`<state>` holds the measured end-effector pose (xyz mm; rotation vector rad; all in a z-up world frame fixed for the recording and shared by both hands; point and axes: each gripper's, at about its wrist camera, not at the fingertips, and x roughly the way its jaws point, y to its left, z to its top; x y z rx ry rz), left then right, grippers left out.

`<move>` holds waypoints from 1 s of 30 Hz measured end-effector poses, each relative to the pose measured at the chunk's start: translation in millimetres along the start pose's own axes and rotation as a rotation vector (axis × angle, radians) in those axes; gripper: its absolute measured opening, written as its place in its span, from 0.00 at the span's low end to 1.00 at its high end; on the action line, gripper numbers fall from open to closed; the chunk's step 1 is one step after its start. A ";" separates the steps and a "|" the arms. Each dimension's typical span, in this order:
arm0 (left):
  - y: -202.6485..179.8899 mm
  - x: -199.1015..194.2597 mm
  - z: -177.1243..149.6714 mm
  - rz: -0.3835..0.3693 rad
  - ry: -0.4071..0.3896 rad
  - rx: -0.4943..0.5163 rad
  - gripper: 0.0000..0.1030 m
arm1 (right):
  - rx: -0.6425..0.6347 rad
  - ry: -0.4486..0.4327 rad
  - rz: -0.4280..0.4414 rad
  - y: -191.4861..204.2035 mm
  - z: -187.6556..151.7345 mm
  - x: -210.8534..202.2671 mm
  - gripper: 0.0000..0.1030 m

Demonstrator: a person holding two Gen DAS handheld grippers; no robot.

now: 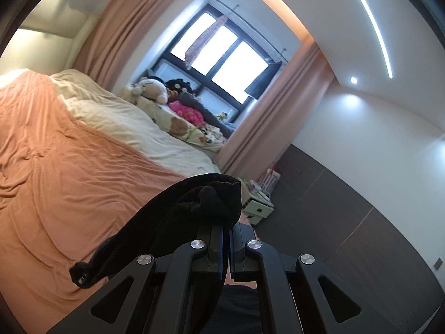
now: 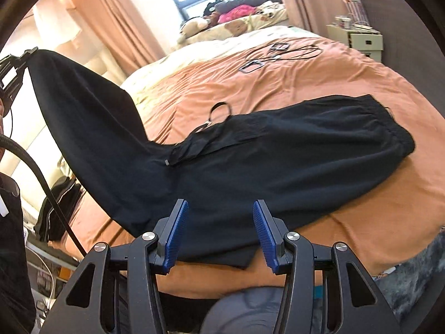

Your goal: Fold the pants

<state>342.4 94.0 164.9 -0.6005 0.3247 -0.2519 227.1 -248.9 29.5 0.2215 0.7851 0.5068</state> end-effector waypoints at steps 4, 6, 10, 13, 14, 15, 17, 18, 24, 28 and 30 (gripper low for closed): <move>-25.2 22.7 -9.7 -0.027 0.036 0.025 0.03 | 0.035 -0.024 -0.011 -19.6 -2.3 -7.9 0.51; -37.9 34.6 -15.5 -0.041 0.054 0.038 0.03 | 0.053 -0.038 -0.021 -31.8 -4.1 -12.3 0.52; -60.5 58.9 -28.1 -0.064 0.092 0.056 0.03 | 0.083 -0.059 -0.039 -50.1 -6.2 -20.3 0.53; -78.7 79.4 -40.4 -0.076 0.127 0.068 0.03 | 0.116 -0.056 -0.046 -65.1 -10.2 -22.8 0.53; -84.1 87.1 -44.4 -0.079 0.139 0.071 0.03 | 0.125 -0.054 -0.042 -69.6 -12.0 -24.1 0.53; -89.6 95.8 -49.2 -0.083 0.153 0.072 0.03 | 0.136 -0.054 -0.038 -75.1 -13.4 -25.7 0.53; -98.2 111.5 -58.0 -0.087 0.177 0.076 0.03 | 0.155 -0.057 -0.042 -85.2 -16.4 -29.2 0.53; -102.3 120.4 -63.9 -0.090 0.193 0.077 0.03 | 0.166 -0.057 -0.045 -89.9 -18.7 -31.4 0.53; -119.8 165.3 -101.2 -0.111 0.290 0.082 0.03 | 0.223 -0.063 -0.060 -120.2 -27.0 -42.3 0.53; -127.5 192.5 -131.3 -0.120 0.363 0.085 0.03 | 0.256 -0.073 -0.082 -140.5 -28.7 -46.9 0.53; -131.8 203.7 -145.9 -0.123 0.395 0.091 0.03 | 0.268 -0.081 -0.089 -148.0 -28.2 -49.3 0.53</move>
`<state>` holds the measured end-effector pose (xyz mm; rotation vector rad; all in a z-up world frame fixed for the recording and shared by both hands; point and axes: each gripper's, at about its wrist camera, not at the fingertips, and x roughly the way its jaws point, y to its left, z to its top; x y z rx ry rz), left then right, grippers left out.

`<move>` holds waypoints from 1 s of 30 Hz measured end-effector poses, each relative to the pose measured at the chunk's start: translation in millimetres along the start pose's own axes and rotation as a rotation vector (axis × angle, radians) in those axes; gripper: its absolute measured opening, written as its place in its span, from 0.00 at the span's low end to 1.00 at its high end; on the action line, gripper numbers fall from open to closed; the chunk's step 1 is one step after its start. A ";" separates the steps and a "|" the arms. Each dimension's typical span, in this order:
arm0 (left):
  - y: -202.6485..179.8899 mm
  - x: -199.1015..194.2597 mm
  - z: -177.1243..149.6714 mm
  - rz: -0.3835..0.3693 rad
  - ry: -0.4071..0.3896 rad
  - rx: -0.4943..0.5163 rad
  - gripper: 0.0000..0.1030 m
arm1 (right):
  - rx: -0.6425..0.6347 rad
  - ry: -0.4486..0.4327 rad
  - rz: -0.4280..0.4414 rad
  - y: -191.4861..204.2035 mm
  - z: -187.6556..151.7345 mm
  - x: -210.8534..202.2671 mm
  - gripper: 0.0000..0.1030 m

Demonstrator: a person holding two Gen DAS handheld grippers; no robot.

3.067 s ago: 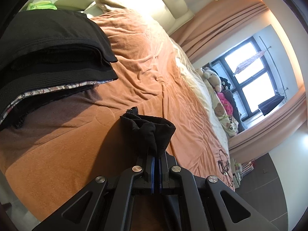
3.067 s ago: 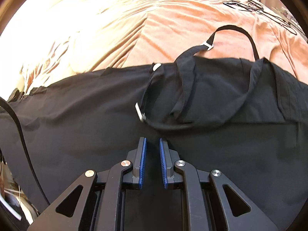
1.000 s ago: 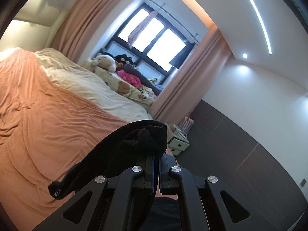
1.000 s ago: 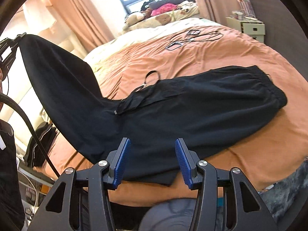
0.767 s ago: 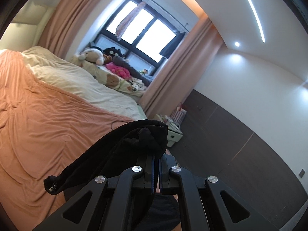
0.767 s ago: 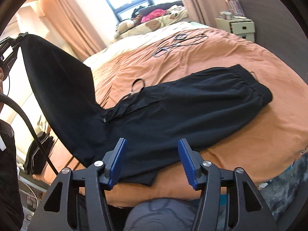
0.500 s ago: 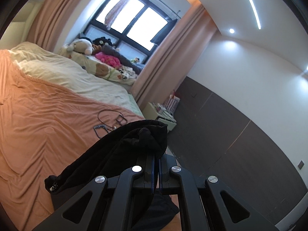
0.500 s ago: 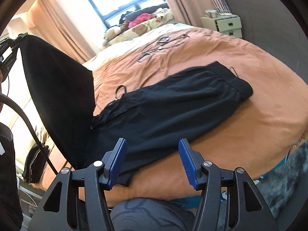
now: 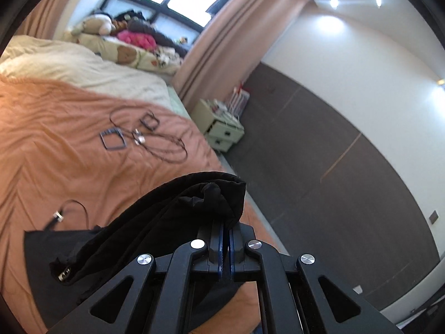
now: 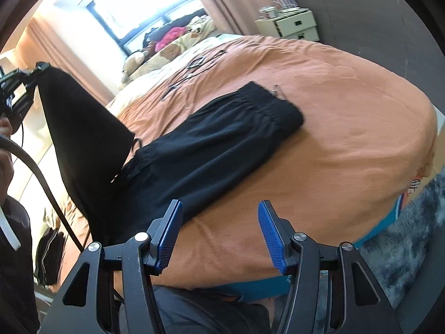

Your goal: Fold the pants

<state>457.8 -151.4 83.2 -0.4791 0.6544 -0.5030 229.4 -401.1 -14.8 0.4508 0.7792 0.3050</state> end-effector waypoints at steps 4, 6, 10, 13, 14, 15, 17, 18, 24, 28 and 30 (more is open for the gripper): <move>-10.1 35.1 -19.1 -0.008 0.070 0.009 0.03 | 0.027 -0.009 -0.020 -11.3 -1.5 -4.0 0.53; -13.2 50.6 -26.1 -0.013 0.099 0.010 0.03 | 0.040 -0.008 -0.024 -15.3 -3.3 -5.4 0.53; -19.6 79.5 -44.5 -0.036 0.161 0.000 0.03 | 0.053 -0.002 -0.031 -17.8 -6.5 -6.8 0.53; -24.4 98.9 -58.0 -0.053 0.207 -0.001 0.03 | 0.059 0.003 -0.037 -20.4 -7.0 -8.8 0.53; -26.5 106.1 -64.3 -0.060 0.230 0.000 0.03 | 0.062 0.003 -0.038 -22.2 -4.7 -7.9 0.53; -28.0 113.2 -69.8 -0.058 0.261 0.002 0.05 | 0.064 0.003 -0.041 -23.3 -3.8 -8.6 0.53; -28.4 125.5 -81.6 -0.042 0.329 0.006 0.20 | 0.067 0.002 -0.041 -24.3 -3.1 -10.5 0.53; -26.9 130.0 -88.0 -0.042 0.362 0.005 0.38 | 0.067 0.002 -0.042 -23.3 -2.3 -10.5 0.53; -5.2 116.9 -112.2 -0.054 0.395 0.012 0.70 | 0.054 0.012 -0.034 -17.5 0.9 -3.0 0.53; 20.4 92.2 -113.3 -0.015 0.375 0.008 0.70 | 0.034 0.016 -0.026 -10.7 6.3 3.8 0.53; 40.8 81.1 -110.3 0.019 0.362 -0.002 0.70 | 0.019 0.018 -0.023 -6.5 9.5 8.0 0.53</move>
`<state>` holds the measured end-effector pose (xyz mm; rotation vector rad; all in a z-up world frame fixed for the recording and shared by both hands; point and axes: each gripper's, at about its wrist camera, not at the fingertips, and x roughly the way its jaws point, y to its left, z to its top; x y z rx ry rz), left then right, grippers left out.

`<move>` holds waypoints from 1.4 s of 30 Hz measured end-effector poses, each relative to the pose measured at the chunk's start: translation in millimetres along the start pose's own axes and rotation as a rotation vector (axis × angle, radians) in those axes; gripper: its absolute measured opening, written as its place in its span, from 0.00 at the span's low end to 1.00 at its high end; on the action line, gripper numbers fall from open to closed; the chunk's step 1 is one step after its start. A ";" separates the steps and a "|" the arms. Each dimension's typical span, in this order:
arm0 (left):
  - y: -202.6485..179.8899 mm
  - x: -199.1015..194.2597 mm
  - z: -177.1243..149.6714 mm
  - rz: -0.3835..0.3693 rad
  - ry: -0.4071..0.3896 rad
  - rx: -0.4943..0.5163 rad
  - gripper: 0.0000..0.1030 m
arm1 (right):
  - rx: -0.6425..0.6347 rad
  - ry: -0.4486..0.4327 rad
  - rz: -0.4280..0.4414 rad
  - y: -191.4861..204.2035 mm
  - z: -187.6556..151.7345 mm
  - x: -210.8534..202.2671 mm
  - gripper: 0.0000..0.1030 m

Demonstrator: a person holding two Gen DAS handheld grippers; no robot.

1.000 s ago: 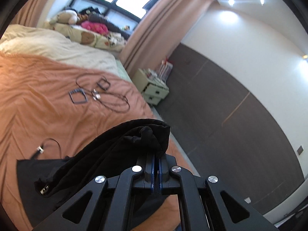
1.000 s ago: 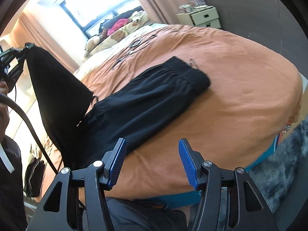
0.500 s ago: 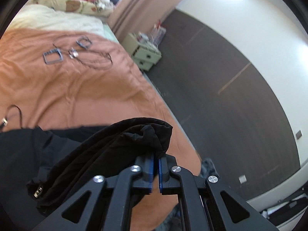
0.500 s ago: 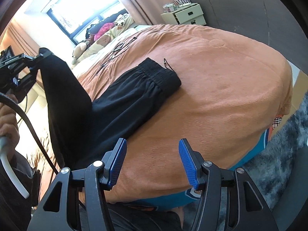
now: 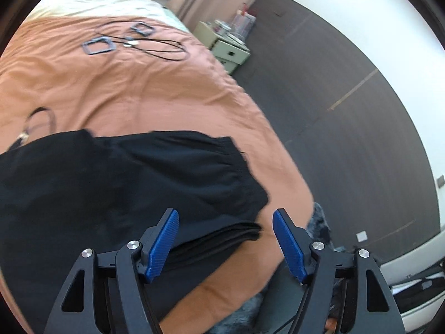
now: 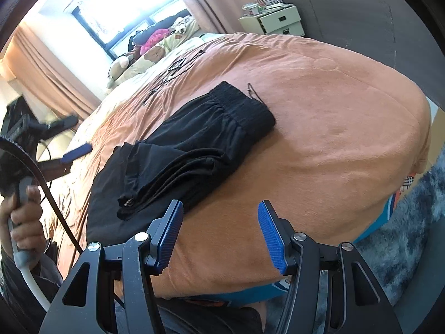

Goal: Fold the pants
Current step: 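Open the left gripper and lay the folded pants on the bed, then close the right gripper on the pants fabric at the fold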

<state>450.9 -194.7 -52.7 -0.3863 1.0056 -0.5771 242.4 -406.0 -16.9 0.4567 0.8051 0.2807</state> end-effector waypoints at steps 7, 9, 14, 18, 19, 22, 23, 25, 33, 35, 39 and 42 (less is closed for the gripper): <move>67.6 -42.0 -15.4 0.124 -0.036 -0.036 0.70 | -0.117 0.005 -0.011 26.1 13.1 12.9 0.53; 85.6 -52.7 -22.1 0.152 -0.042 -0.055 0.70 | -0.153 0.011 -0.009 33.8 16.3 18.5 0.53; 128.1 -75.4 -43.7 0.205 -0.053 -0.121 0.70 | -0.259 0.035 -0.002 55.3 26.5 34.8 0.53; 159.0 -92.3 -64.3 0.229 -0.074 -0.195 0.70 | -0.358 0.067 -0.001 74.3 33.7 52.3 0.53; 165.1 -95.3 -68.8 0.235 -0.077 -0.211 0.70 | -0.380 0.077 0.001 78.6 34.9 56.8 0.53; 178.3 -102.8 -81.4 0.253 -0.089 -0.246 0.70 | -0.464 0.114 0.001 92.0 39.5 72.5 0.53; 180.8 -105.1 -84.7 0.259 -0.092 -0.254 0.70 | -0.492 0.131 0.006 96.3 40.6 79.3 0.53; 186.9 -108.2 -92.1 0.271 -0.097 -0.278 0.70 | -0.527 0.156 0.013 105.5 43.6 88.3 0.53; 203.4 -114.3 -113.6 0.268 -0.112 -0.353 0.69 | -0.645 0.219 0.067 142.7 42.4 119.8 0.53; 204.0 -116.1 -115.8 0.271 -0.118 -0.357 0.68 | -0.668 0.227 0.084 152.0 40.8 126.8 0.53; 207.3 -117.7 -118.6 0.272 -0.123 -0.374 0.66 | -0.686 0.247 0.095 161.3 34.6 144.4 0.47; 210.9 -119.2 -119.0 0.278 -0.125 -0.387 0.65 | -0.697 0.268 0.099 168.8 31.3 160.5 0.45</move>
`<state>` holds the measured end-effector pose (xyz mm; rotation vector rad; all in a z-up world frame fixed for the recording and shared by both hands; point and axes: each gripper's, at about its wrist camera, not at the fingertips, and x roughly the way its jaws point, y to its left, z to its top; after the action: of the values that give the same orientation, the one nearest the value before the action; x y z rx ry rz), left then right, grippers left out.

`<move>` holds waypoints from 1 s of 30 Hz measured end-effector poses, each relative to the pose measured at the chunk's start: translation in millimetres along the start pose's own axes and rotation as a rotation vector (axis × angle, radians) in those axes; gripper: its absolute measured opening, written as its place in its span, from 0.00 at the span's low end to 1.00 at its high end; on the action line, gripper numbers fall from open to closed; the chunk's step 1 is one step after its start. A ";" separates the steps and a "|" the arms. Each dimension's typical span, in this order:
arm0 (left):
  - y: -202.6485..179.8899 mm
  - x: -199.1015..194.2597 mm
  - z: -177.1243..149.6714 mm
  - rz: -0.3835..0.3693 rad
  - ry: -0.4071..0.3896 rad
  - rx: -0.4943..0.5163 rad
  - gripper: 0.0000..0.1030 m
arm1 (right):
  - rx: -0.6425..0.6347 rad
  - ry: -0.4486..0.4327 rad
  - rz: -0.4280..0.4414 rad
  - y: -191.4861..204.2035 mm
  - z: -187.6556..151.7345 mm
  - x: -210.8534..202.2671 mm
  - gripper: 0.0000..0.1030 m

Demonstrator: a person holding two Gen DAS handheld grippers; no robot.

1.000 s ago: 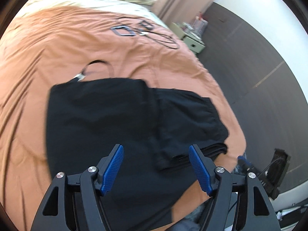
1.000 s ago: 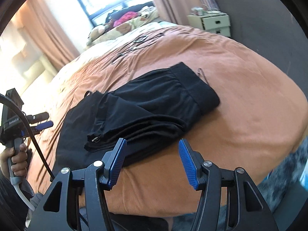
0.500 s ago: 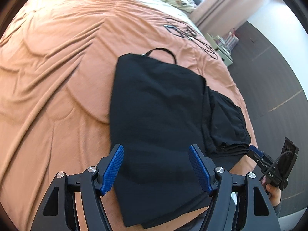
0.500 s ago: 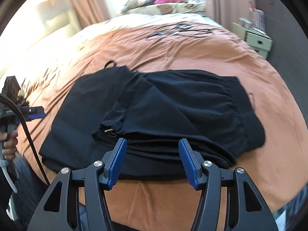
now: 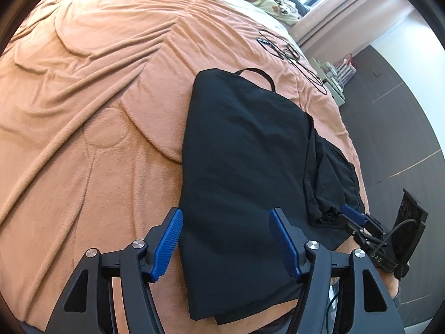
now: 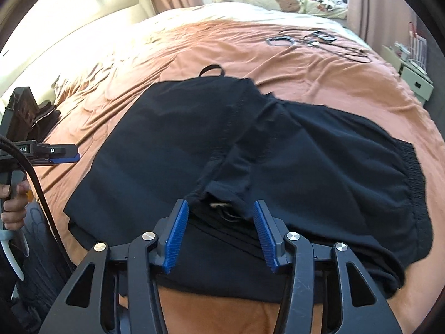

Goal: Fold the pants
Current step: 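Close the right gripper on the pants fabric at the fold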

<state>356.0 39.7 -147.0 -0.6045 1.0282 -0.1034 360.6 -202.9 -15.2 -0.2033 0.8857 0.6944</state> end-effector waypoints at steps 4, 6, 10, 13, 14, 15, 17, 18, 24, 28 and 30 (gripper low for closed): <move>4.0 -1.5 0.5 0.006 -0.009 -0.010 0.65 | -0.015 0.022 -0.023 1.8 4.4 15.0 0.45; 6.2 -1.8 0.5 0.008 -0.012 -0.019 0.65 | -0.030 0.034 -0.045 9.0 7.5 25.7 0.45; 12.3 -3.6 0.8 0.016 -0.019 -0.041 0.65 | -0.043 0.070 -0.072 14.4 11.7 42.9 0.41; 15.8 -7.2 1.6 0.020 -0.030 -0.054 0.65 | -0.041 0.080 -0.084 17.3 16.6 49.7 0.20; 16.8 -8.6 2.0 0.019 -0.034 -0.058 0.65 | -0.041 0.077 -0.082 17.2 17.5 48.6 0.09; 17.2 -9.7 2.5 0.018 -0.037 -0.061 0.65 | -0.045 0.071 -0.085 17.7 20.2 46.0 0.04; 17.5 -10.8 3.1 0.015 -0.039 -0.062 0.65 | -0.045 0.059 -0.089 15.4 23.8 40.5 0.02; 17.6 -10.8 3.6 0.015 -0.039 -0.062 0.65 | -0.044 0.047 -0.085 12.9 26.7 34.1 0.02; 18.4 -10.9 4.6 0.008 -0.038 -0.065 0.65 | -0.028 -0.016 -0.097 -9.1 47.2 1.1 0.02; 18.9 -10.1 5.4 0.009 -0.037 -0.072 0.65 | -0.001 -0.058 -0.121 -32.2 63.3 -17.6 0.02; 19.1 -9.9 6.5 0.008 -0.037 -0.075 0.65 | 0.012 -0.072 -0.132 -45.3 72.2 -23.2 0.01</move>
<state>352.5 61.9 -146.8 -0.6678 1.0024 -0.0463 425.6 -217.0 43.0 -0.2233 0.7996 0.5699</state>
